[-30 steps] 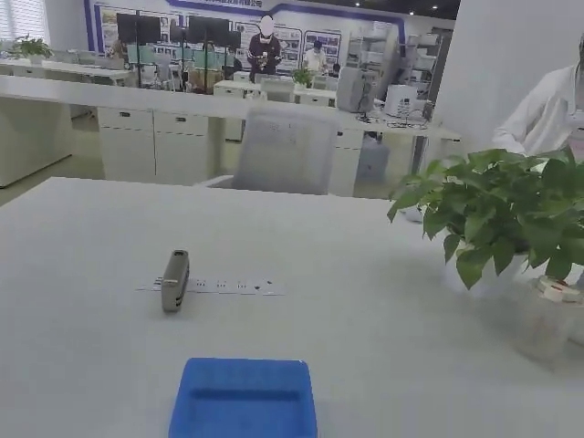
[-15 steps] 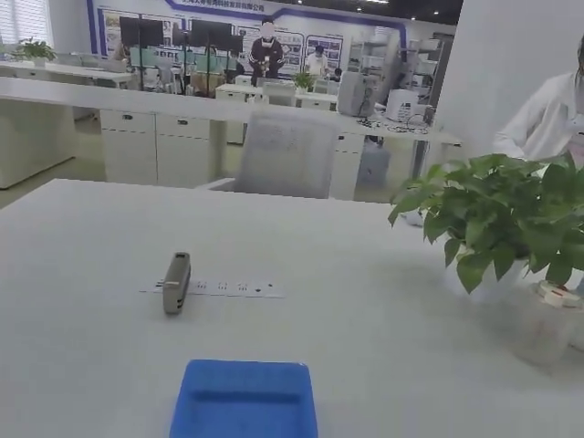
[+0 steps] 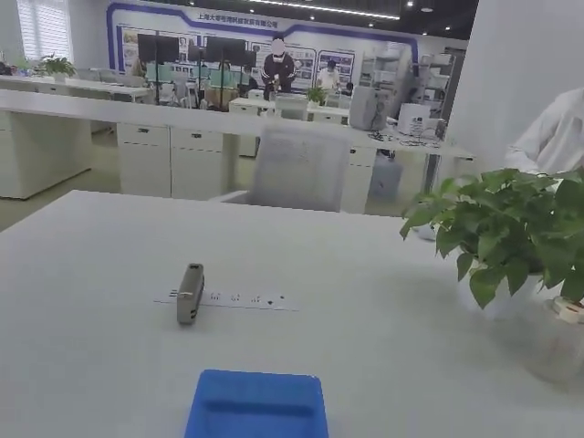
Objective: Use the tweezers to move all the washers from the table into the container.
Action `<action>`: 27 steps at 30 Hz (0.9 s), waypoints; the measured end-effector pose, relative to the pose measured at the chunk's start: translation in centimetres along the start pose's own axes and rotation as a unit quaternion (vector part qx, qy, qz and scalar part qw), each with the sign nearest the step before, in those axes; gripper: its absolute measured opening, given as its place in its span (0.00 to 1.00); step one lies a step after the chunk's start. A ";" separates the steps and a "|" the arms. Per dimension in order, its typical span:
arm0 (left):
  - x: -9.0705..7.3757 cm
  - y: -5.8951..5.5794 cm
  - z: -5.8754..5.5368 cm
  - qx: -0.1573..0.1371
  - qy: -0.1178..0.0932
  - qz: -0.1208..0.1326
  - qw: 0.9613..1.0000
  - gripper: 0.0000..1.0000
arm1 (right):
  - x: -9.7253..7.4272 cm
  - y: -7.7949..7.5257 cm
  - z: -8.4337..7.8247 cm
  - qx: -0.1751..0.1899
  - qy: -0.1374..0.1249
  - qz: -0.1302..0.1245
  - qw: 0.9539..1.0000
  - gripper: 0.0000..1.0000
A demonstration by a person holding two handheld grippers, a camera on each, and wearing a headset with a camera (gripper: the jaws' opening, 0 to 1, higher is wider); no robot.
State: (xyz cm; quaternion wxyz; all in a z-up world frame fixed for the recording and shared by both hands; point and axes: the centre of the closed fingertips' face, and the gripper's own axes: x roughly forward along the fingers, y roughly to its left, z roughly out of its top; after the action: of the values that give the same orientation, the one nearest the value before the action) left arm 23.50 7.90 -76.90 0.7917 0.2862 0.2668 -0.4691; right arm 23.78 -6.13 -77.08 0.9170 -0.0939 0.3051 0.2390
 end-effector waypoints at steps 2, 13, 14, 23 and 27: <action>-0.2 0.0 0.2 0.003 -0.003 0.003 1.000 0.00 | 0.0 0.1 0.0 -0.003 0.001 0.001 1.000 0.91; -2.2 1.5 0.2 0.000 -0.004 0.019 1.000 0.00 | 0.2 0.2 -0.2 -0.007 0.008 0.004 1.000 0.91; -2.3 1.6 0.2 0.000 -0.005 0.019 1.000 0.00 | 0.2 0.1 -0.2 -0.007 0.008 0.003 1.000 0.91; -2.6 2.0 -0.4 -0.002 0.004 0.021 1.000 0.00 | 0.2 0.0 -0.2 -0.006 0.009 0.002 1.000 0.90; -2.5 1.9 -0.7 -0.008 0.008 0.017 1.000 0.00 | 0.2 0.1 -0.2 -0.006 0.009 0.002 1.000 0.90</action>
State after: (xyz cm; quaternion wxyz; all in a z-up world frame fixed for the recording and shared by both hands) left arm 24.09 10.65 -75.28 0.7997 0.2884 0.2720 -0.4509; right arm 23.77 -6.08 -77.35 0.9134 -0.1007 0.3118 0.2416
